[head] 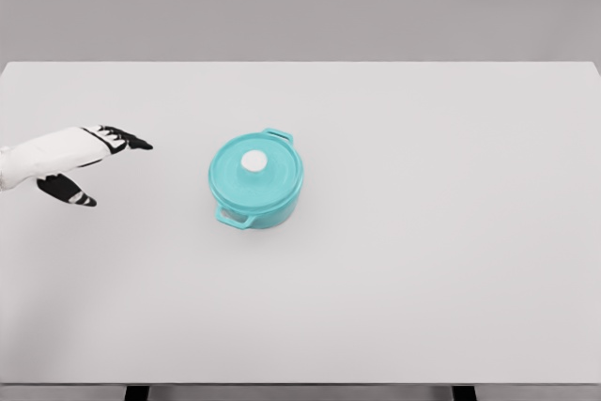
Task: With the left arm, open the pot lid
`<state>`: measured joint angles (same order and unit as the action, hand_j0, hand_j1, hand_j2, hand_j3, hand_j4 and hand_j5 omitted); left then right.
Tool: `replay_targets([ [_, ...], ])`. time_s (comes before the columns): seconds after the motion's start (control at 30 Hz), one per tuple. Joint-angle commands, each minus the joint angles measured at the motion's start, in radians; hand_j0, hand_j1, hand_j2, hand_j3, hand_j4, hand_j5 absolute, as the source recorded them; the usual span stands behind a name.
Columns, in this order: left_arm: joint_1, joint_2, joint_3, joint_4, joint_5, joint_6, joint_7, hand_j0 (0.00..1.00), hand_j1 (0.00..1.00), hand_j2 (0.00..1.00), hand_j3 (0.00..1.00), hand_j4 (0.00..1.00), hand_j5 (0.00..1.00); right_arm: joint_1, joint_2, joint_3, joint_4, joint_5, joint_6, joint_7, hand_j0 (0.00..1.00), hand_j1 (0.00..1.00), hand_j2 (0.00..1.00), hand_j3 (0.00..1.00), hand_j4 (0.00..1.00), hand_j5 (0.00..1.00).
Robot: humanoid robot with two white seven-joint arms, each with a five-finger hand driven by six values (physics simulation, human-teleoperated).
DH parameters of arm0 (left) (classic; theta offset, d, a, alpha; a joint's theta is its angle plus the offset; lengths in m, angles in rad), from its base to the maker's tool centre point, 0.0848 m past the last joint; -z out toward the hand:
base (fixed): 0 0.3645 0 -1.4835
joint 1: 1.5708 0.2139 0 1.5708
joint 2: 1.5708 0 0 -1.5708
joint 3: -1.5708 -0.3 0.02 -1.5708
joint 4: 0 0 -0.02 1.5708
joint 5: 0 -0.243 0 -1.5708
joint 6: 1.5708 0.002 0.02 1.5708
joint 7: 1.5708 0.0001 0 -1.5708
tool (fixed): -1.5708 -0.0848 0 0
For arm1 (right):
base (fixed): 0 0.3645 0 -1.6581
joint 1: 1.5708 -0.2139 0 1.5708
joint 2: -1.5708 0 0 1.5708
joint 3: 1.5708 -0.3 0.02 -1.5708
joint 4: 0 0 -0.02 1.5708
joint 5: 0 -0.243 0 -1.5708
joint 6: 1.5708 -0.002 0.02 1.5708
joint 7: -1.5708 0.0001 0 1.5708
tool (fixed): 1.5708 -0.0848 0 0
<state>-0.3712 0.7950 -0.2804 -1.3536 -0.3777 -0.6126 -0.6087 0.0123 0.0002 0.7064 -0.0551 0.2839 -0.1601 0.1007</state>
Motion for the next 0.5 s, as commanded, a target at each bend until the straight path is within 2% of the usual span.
replay_targets([
  [0.0, -0.002, -0.005, -0.008, -0.004, 0.003, 0.002, -0.002, 1.0, 1.0, 1.0, 1.0, 1.0, 1.0, 0.0, 0.0, -0.001, 0.001, -0.002, 0.001, 0.001, 1.0, 1.0, 1.0, 1.0, 1.0, 1.0],
  [0.17, -0.006, -0.002, -0.008, -0.019, 0.003, 0.002, -0.002, 1.0, 1.0, 1.0, 1.0, 1.0, 1.0, 0.012, 0.0, 0.001, 0.004, 0.0, 0.001, -0.001, 1.0, 1.0, 1.0, 1.0, 1.0, 1.0],
  [0.37, -0.018, 0.036, -0.008, -0.171, 0.013, 0.002, -0.002, 1.0, 1.0, 1.0, 1.0, 1.0, 1.0, 0.012, 0.0, 0.001, 0.004, 0.0, 0.001, -0.001, 1.0, 1.0, 1.0, 1.0, 1.0, 1.0],
  [0.4, -0.026, 0.047, -0.013, -0.186, 0.034, 0.002, -0.002, 1.0, 1.0, 1.0, 1.0, 1.0, 1.0, 0.012, 0.0, 0.001, 0.004, 0.0, 0.001, -0.001, 1.0, 1.0, 1.0, 1.0, 1.0, 1.0],
  [0.43, -0.063, 0.064, -0.045, -0.182, 0.135, 0.002, -0.002, 1.0, 1.0, 1.0, 1.0, 1.0, 1.0, 0.012, 0.0, 0.001, 0.004, 0.0, 0.001, -0.001, 1.0, 1.0, 1.0, 1.0, 1.0, 1.0],
  [0.47, -0.081, 0.082, -0.069, -0.188, 0.161, 0.002, -0.002, 1.0, 1.0, 1.0, 1.0, 1.0, 1.0, 0.012, 0.0, 0.001, 0.004, 0.0, 0.001, -0.001, 1.0, 1.0, 1.0, 1.0, 1.0, 1.0],
])
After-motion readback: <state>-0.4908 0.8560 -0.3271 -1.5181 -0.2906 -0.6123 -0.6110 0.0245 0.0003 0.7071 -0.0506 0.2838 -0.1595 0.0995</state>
